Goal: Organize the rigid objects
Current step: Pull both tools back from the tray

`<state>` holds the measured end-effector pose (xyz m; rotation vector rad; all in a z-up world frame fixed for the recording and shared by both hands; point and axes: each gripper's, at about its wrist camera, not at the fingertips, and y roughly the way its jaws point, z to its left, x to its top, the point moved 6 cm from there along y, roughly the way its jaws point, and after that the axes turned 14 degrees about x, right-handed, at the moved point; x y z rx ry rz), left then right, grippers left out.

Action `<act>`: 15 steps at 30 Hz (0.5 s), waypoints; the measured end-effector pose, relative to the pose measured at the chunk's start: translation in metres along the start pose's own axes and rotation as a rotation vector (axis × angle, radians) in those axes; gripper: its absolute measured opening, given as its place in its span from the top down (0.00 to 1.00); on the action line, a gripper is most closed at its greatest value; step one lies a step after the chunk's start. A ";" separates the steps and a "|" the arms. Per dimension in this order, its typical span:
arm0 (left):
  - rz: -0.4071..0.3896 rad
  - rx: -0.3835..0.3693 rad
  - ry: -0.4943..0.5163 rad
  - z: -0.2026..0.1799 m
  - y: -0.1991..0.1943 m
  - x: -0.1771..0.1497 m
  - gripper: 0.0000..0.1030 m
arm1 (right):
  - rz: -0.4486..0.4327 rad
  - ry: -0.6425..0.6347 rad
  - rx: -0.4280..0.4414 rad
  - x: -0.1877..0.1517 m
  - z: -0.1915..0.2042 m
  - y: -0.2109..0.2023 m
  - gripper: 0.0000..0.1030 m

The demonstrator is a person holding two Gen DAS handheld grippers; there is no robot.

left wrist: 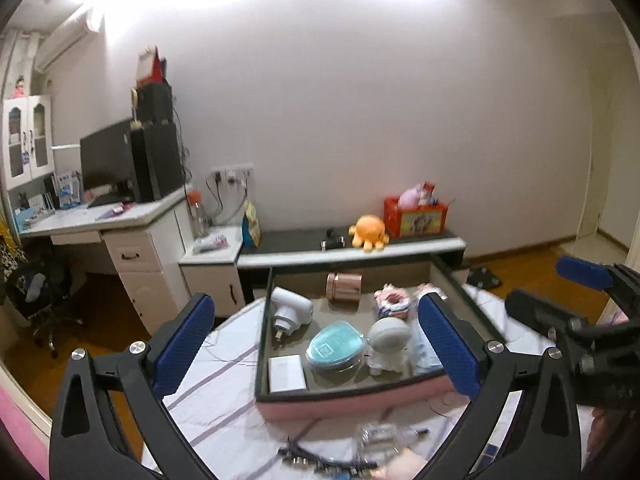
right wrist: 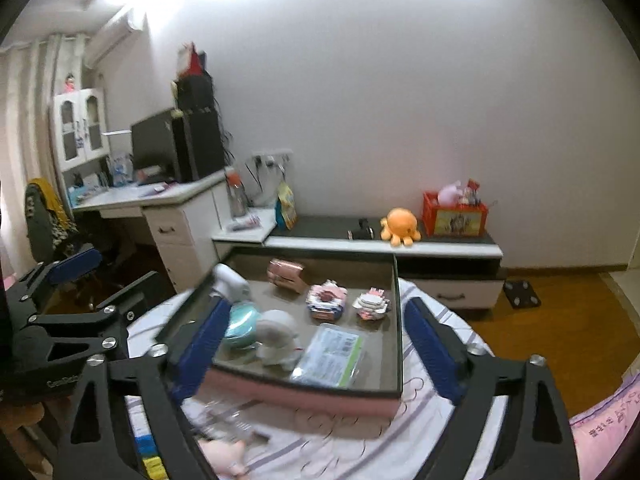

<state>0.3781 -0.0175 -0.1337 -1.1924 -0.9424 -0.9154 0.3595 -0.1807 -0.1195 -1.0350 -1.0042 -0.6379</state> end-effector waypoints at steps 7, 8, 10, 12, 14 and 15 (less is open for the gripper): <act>-0.127 0.037 -0.020 0.022 -0.088 0.004 0.00 | -0.110 -0.067 0.026 0.002 0.050 -0.067 0.00; -0.147 0.051 -0.023 0.025 -0.101 0.004 0.00 | -0.124 -0.073 0.028 0.002 0.055 -0.074 0.00; -0.161 0.065 -0.026 0.031 -0.116 0.002 0.00 | -0.148 -0.087 0.020 0.001 0.067 -0.090 0.00; -0.189 0.079 -0.030 0.036 -0.133 0.002 0.00 | -0.166 -0.098 0.015 0.000 0.075 -0.102 0.00; -0.202 0.099 -0.015 0.039 -0.146 0.001 0.00 | -0.178 -0.106 0.009 -0.003 0.081 -0.112 0.00; -0.207 0.102 -0.010 0.040 -0.151 0.001 0.00 | -0.183 -0.110 0.001 -0.005 0.083 -0.117 0.00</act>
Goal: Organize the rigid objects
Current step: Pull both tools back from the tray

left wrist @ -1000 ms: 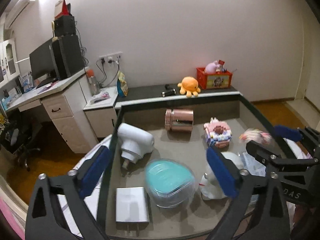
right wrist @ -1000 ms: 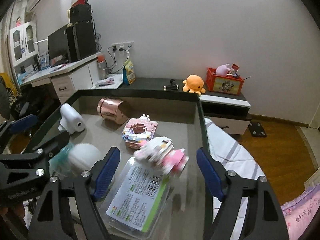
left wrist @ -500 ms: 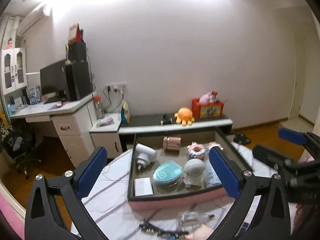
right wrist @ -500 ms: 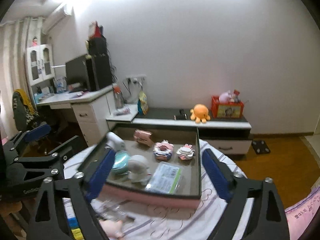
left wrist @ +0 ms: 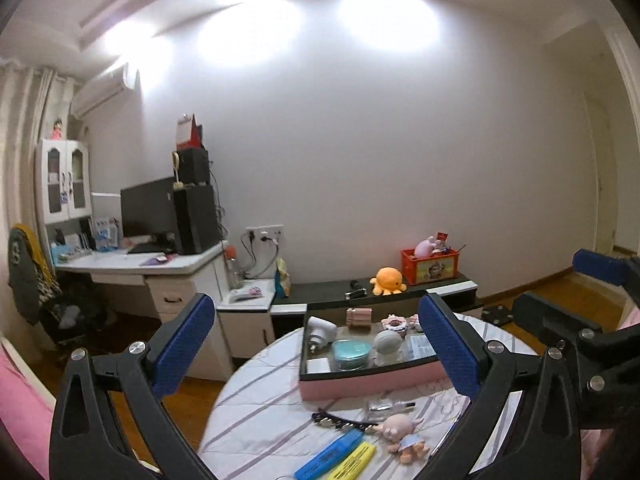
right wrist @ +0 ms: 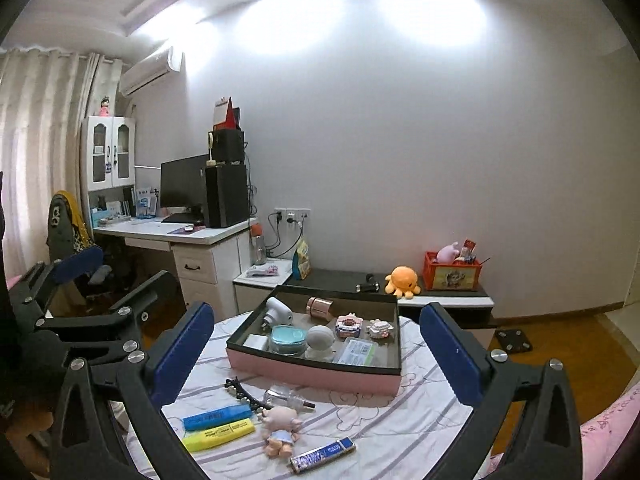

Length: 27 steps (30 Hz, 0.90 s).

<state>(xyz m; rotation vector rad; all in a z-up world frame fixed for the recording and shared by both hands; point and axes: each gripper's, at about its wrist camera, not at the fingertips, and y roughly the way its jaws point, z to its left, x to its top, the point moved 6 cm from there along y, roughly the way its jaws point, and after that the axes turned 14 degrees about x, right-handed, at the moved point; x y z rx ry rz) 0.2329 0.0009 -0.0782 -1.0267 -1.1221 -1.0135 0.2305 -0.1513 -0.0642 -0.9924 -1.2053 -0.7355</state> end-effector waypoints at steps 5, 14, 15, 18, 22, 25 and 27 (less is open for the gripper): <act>-0.014 -0.011 -0.001 0.004 -0.020 0.001 0.00 | -0.015 0.004 -0.001 -0.001 0.010 -0.018 0.00; -0.010 -0.002 0.020 0.006 -0.031 -0.005 0.00 | -0.017 0.002 -0.011 -0.005 0.017 -0.033 0.00; -0.007 -0.002 0.020 0.007 -0.030 -0.006 0.00 | -0.016 0.002 -0.011 -0.006 0.017 -0.034 0.00; 0.012 -0.010 0.020 0.006 -0.026 -0.012 0.00 | -0.003 0.007 -0.011 -0.010 0.018 -0.032 0.00; 0.075 -0.031 0.029 0.006 -0.013 -0.030 0.00 | 0.033 0.010 -0.016 -0.020 0.018 -0.024 0.00; 0.146 -0.018 0.038 0.010 0.004 -0.052 0.00 | 0.075 0.022 -0.031 -0.033 0.012 -0.015 0.00; 0.204 -0.013 0.038 0.014 0.017 -0.068 0.00 | 0.117 0.043 -0.046 -0.047 0.004 -0.005 0.00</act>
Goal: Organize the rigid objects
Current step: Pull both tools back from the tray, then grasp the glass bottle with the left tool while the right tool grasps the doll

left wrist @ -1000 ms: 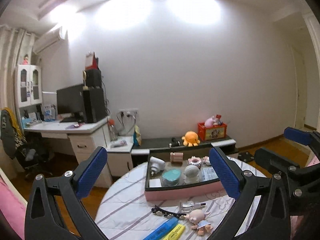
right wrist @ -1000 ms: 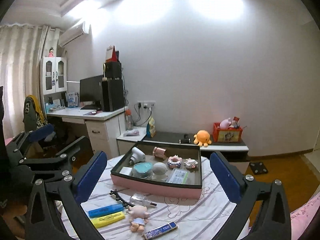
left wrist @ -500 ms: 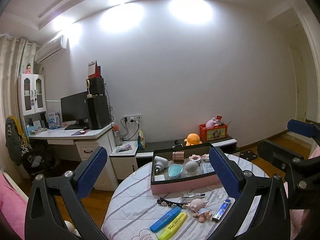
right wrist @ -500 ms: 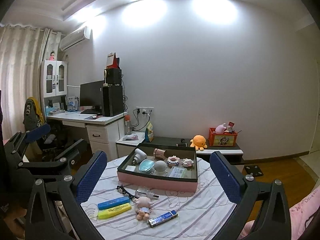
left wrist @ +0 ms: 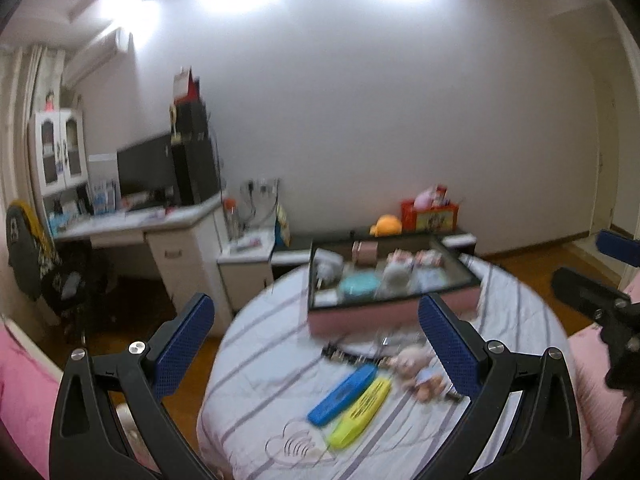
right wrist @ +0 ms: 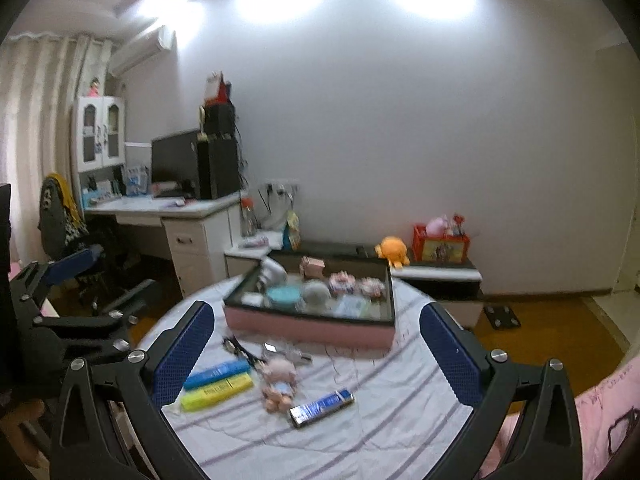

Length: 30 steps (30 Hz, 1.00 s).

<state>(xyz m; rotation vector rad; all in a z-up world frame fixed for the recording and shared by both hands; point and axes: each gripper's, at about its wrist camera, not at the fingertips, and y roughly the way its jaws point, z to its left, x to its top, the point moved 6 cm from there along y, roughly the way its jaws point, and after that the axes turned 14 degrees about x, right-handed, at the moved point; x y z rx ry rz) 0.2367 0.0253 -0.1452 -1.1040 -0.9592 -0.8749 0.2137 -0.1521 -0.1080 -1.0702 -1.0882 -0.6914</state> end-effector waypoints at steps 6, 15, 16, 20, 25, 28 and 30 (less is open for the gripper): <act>0.137 0.029 0.014 0.011 0.043 -0.042 0.00 | 0.154 0.064 -0.028 -0.046 -0.023 0.044 0.00; 0.241 0.032 0.015 0.022 0.079 -0.073 0.00 | 0.333 0.081 0.015 -0.098 -0.017 0.116 0.00; 0.249 0.029 0.021 0.021 0.082 -0.075 0.00 | 0.342 0.077 0.017 -0.098 -0.015 0.122 0.00; 0.272 0.009 0.041 0.016 0.091 -0.083 0.00 | 0.377 0.069 0.022 -0.100 -0.009 0.148 0.00; 0.310 -0.027 0.062 0.012 0.100 -0.094 0.00 | 0.455 0.100 0.074 -0.112 -0.007 0.175 0.35; 0.329 -0.039 0.076 0.009 0.104 -0.099 0.00 | 0.506 0.119 0.116 -0.122 -0.005 0.186 0.47; 0.333 -0.044 0.091 0.006 0.105 -0.101 0.00 | 0.510 0.118 0.137 -0.122 -0.003 0.188 0.51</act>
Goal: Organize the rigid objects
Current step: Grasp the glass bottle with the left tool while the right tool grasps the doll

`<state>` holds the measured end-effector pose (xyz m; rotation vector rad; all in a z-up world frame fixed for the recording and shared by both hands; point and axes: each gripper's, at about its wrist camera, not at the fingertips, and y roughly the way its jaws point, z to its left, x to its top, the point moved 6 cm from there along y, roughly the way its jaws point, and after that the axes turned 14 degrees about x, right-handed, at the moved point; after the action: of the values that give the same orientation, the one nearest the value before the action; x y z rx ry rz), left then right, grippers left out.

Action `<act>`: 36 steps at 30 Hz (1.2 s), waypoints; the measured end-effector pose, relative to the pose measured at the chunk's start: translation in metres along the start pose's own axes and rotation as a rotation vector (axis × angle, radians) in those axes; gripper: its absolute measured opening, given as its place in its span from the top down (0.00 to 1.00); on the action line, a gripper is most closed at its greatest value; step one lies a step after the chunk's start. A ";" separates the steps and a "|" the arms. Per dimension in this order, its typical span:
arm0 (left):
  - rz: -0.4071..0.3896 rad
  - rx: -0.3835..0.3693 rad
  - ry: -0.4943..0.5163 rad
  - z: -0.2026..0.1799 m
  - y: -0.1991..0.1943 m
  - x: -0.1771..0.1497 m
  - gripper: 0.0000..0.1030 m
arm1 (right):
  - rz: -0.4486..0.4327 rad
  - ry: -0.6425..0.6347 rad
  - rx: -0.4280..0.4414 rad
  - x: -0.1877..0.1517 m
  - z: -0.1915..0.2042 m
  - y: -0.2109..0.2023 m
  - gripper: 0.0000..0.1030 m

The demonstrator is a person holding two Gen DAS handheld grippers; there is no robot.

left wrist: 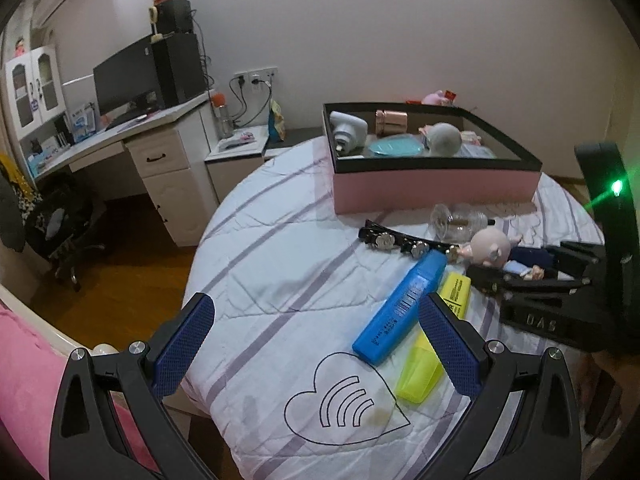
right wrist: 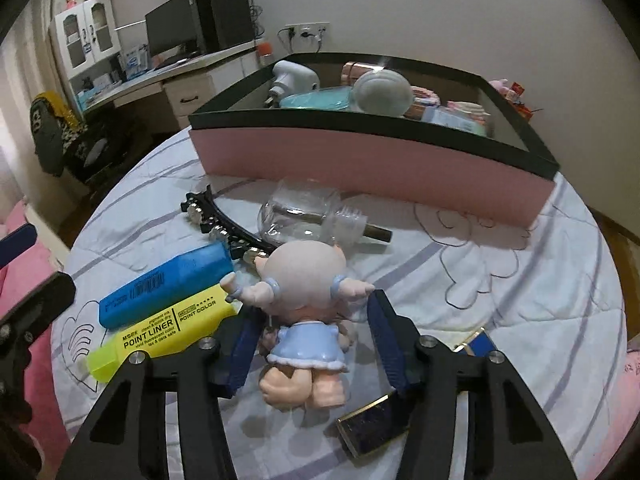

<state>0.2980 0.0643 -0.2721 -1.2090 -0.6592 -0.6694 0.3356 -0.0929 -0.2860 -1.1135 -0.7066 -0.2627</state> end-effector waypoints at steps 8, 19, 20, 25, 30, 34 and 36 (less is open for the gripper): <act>0.028 -0.055 0.065 -0.023 0.005 -0.007 0.00 | -0.057 0.002 0.026 -0.002 -0.004 -0.024 0.58; 0.022 -0.147 0.052 -0.060 -0.005 0.012 0.00 | -0.153 0.026 -0.043 0.000 -0.037 -0.083 0.58; 0.018 -0.165 0.051 -0.067 -0.004 0.018 0.00 | -0.157 0.032 -0.043 0.000 -0.041 -0.085 0.58; 0.037 -0.201 0.049 -0.101 0.010 0.043 0.00 | -0.170 0.067 -0.053 0.000 -0.065 -0.090 0.58; 0.086 -0.165 0.102 -0.134 0.036 0.055 0.00 | -0.158 0.098 -0.044 -0.001 -0.090 -0.083 0.58; 0.121 -0.155 0.125 -0.150 0.053 0.059 0.00 | -0.153 0.118 -0.034 0.001 -0.107 -0.077 0.58; 0.140 -0.143 0.121 -0.154 0.061 0.062 0.00 | -0.147 0.123 -0.030 0.002 -0.113 -0.073 0.58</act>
<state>0.3989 -0.0783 -0.2964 -1.3224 -0.4276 -0.6745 0.3428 -0.2251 -0.2602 -1.0657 -0.6773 -0.4648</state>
